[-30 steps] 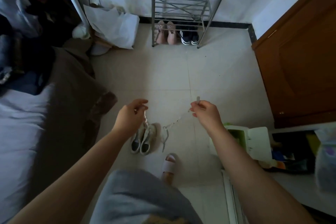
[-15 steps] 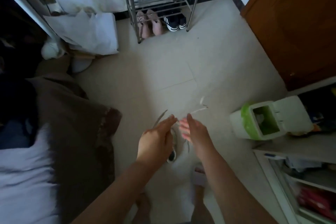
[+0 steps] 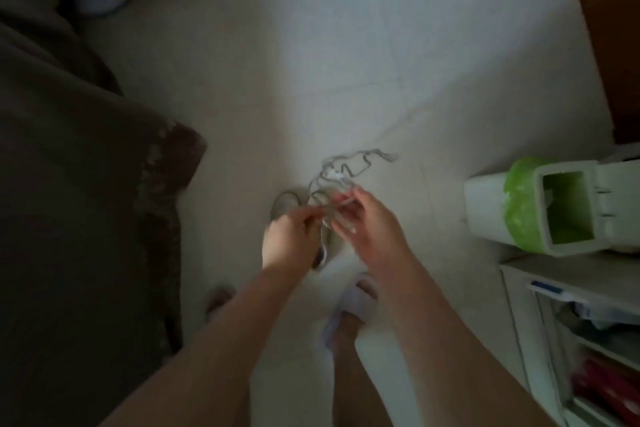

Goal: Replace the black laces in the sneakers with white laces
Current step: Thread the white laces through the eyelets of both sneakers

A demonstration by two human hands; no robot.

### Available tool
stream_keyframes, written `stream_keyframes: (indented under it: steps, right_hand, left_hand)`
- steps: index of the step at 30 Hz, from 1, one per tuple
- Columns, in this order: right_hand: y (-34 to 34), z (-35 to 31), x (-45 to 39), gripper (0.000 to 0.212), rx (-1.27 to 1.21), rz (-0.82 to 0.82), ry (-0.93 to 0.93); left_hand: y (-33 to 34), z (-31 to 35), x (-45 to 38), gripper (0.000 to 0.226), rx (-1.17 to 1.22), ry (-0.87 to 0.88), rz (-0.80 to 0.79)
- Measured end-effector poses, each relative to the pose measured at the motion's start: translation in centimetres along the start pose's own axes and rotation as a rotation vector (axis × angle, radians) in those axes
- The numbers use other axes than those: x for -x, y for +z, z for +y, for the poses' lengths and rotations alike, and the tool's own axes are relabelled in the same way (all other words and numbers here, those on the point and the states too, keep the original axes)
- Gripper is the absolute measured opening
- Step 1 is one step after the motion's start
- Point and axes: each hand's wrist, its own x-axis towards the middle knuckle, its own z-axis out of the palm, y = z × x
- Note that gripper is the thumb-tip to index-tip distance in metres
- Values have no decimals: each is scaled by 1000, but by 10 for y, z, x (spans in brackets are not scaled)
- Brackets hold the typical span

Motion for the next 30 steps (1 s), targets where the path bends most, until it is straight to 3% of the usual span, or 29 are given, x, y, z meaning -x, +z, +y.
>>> stream_keyframes:
  steps: [5, 11, 13, 18, 24, 27, 30]
  right_hand:
    - [-42, -5, -58, 28, -62, 82, 23]
    - [-71, 33, -135, 28, -32, 243, 19]
    - [-70, 57, -158, 26, 37, 255, 19]
    - [-54, 106, -213, 9, 168, 94, -57]
    - [-43, 98, -307, 14, 290, -119, -260]
    - [-48, 96, -349, 14, 423, -96, -310]
    - [-70, 117, -377, 13, 730, 49, -448]
  left_hand:
    - [22, -69, -40, 27, 5, -237, 113]
    - [58, -144, -83, 41, 74, -343, 181]
    - [66, -160, -99, 44, 95, -335, 226]
    - [98, -197, -130, 37, 214, -296, 257]
    - [139, -239, -182, 28, 509, -283, 406]
    - [162, -258, -199, 33, 595, -229, 402]
    - [185, -273, -206, 39, 560, -158, 386]
